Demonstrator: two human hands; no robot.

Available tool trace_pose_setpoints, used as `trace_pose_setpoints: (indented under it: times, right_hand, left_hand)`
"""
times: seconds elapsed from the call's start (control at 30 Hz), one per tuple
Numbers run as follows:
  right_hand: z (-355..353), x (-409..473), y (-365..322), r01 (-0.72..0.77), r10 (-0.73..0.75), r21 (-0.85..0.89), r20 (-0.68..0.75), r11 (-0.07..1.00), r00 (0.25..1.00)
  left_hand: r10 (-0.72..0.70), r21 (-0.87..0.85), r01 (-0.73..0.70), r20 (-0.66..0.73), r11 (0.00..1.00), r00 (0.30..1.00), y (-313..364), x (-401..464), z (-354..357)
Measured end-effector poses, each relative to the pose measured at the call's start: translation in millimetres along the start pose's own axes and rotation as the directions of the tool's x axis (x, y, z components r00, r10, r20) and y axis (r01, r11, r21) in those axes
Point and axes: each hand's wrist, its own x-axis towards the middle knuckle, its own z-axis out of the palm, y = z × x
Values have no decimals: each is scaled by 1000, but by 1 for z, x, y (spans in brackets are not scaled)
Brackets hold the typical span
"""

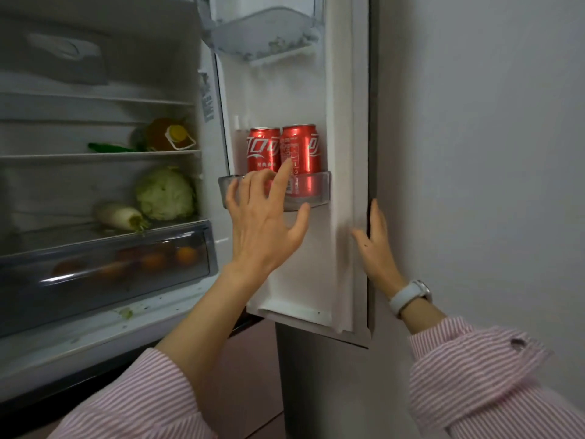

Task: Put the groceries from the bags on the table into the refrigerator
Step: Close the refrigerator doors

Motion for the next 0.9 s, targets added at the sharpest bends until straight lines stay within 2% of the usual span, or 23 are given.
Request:
trace_pose_setpoints:
  times: [0.13,0.2,0.3,0.37,0.43,0.6,0.67,0.77,0.83,0.9]
  right_hand:
    - [-3,-24,-9,199,-194,-2,-219,980,956]
    - [-1,-28,-16,225,-227,-34,-235,974,945]
    - [16,-32,-32,147,-144,54,-56,988,988]
    - [36,-39,-46,244,-245,71,6,967,969]
    - [59,-48,-59,357,-358,51,-4,933,934]
    - [121,-65,-80,515,-518,55,97,856,850]
    - [144,-66,-86,564,-563,42,162,824,810]
    - [174,-61,-85,657,-598,-82,341,750,725]
    - [194,-54,-80,722,-582,-223,461,655,670]
    - [214,-46,-79,718,-471,-321,580,617,664]
  left_hand:
    - [-59,-12,59,-10,998,998,-25,-2,-27]
    - [-100,1,100,1,995,995,-43,-5,-42]
    - [-198,-1,198,-13,980,980,-71,-10,-63]
    - [-268,-16,268,3,963,963,-91,-14,-77]
    - [-305,-42,306,21,951,952,-108,-20,-88]
    - [-205,-191,199,-14,961,979,-116,-32,-117]
    - [-132,-209,132,15,969,991,-121,-39,-127]
    - [-69,-25,73,137,997,988,-145,-49,-133]
    - [-140,154,103,254,983,957,-170,-55,-132]
    - [-259,243,181,345,953,902,-197,-58,-128]
